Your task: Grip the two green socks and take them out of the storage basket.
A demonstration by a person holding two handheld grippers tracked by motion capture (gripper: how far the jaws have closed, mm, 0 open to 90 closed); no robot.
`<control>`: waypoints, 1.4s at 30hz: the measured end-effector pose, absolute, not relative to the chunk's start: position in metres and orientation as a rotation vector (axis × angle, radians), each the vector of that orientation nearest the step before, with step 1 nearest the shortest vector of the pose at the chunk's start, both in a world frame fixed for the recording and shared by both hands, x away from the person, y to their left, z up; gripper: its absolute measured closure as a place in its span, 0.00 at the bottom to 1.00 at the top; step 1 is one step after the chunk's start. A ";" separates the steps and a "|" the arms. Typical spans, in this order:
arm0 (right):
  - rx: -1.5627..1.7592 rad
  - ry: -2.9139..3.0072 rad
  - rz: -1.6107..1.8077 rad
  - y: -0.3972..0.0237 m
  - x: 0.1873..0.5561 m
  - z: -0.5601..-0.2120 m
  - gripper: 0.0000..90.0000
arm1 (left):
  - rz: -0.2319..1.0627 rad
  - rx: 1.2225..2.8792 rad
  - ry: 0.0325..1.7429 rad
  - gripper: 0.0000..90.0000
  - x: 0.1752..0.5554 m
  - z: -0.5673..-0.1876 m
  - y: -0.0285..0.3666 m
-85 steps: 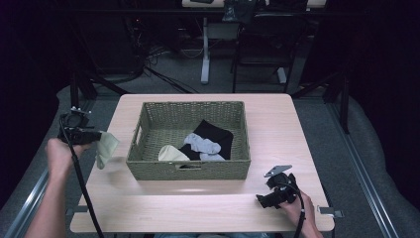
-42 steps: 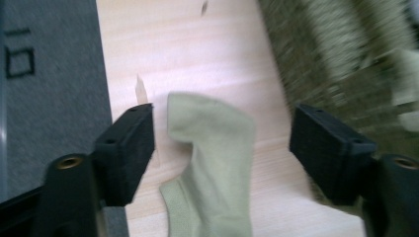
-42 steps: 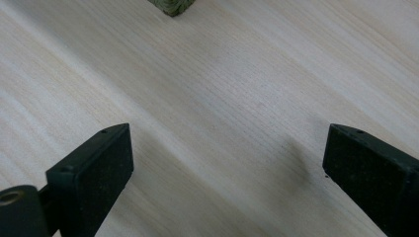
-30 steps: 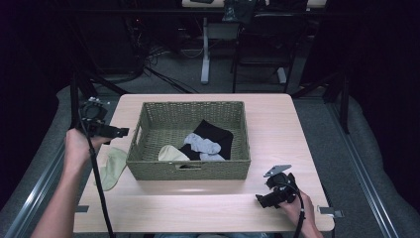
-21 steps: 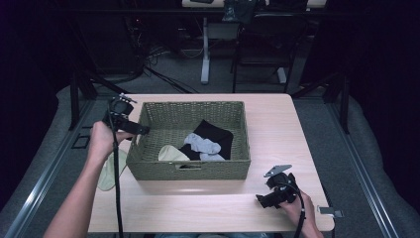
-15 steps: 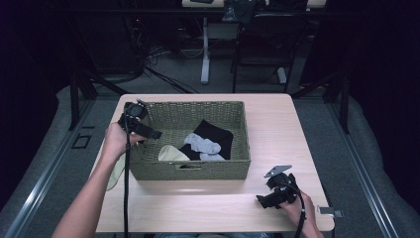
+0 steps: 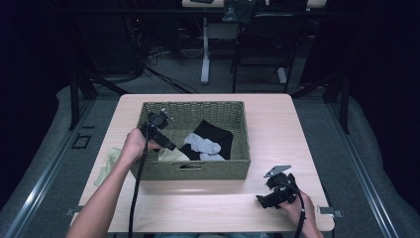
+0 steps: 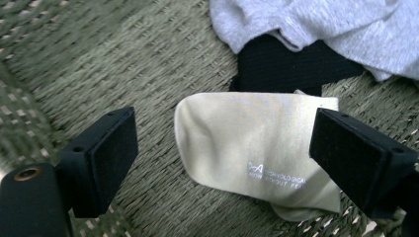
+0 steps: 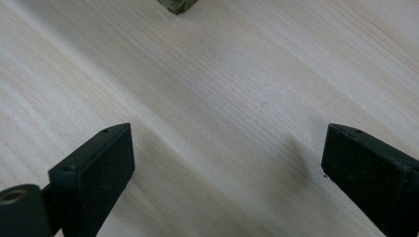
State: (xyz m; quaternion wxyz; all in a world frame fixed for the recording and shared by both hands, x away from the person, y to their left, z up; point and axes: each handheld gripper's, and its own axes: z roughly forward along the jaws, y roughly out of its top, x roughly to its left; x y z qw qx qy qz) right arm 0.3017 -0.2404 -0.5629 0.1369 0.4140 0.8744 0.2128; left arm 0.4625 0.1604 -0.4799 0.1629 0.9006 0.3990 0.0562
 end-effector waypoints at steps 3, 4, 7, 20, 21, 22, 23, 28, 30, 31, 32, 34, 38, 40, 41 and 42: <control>1.205 2.533 0.633 -0.240 0.301 -0.564 0.06 | 0.135 2.594 1.125 0.14 0.465 -0.485 0.155; 1.200 2.535 0.619 -0.240 0.301 -0.563 0.06 | 0.121 2.607 1.112 0.15 0.466 -0.487 0.153; 1.204 2.527 0.626 -0.241 0.302 -0.563 0.06 | 0.093 2.628 1.101 0.16 0.468 -0.492 0.148; 1.200 2.521 0.626 -0.242 0.303 -0.563 0.06 | -0.030 2.724 1.043 0.25 0.476 -0.514 0.132; 1.200 2.521 0.627 -0.242 0.303 -0.563 0.06 | -0.045 2.726 1.047 0.27 0.477 -0.515 0.130; 1.206 2.525 0.632 -0.242 0.302 -0.563 0.06 | -0.055 2.738 1.043 0.30 0.477 -0.517 0.129; 1.206 2.529 0.629 -0.242 0.302 -0.563 0.06 | -0.080 2.745 1.037 0.33 0.478 -0.518 0.128; 1.207 2.525 0.619 -0.242 0.302 -0.563 0.06 | -0.155 2.769 1.026 0.55 0.481 -0.525 0.124; 1.199 2.523 0.628 -0.243 0.303 -0.563 0.06 | -0.145 2.784 1.032 0.65 0.481 -0.525 0.123; 1.204 2.522 0.632 -0.243 0.302 -0.563 0.06 | -0.150 2.773 1.035 0.72 0.481 -0.524 0.124; 1.205 2.521 0.632 -0.243 0.302 -0.563 0.06 | -0.153 2.764 1.046 0.78 0.482 -0.524 0.124; 1.201 2.523 0.635 -0.243 0.303 -0.563 0.06 | -0.149 2.766 1.049 0.88 0.481 -0.524 0.124; 1.203 2.525 0.639 -0.244 0.304 -0.564 0.06 | -0.092 2.731 1.063 0.96 0.480 -0.518 0.128; 1.216 2.523 0.642 -0.244 0.304 -0.564 0.06 | -0.063 2.705 1.071 0.96 0.479 -0.514 0.131; 1.209 2.520 0.630 -0.245 0.304 -0.564 0.06 | -0.050 2.689 1.080 0.96 0.478 -0.512 0.133; 1.213 2.522 0.627 -0.245 0.304 -0.564 0.06 | -0.039 2.674 1.082 0.96 0.477 -0.508 0.135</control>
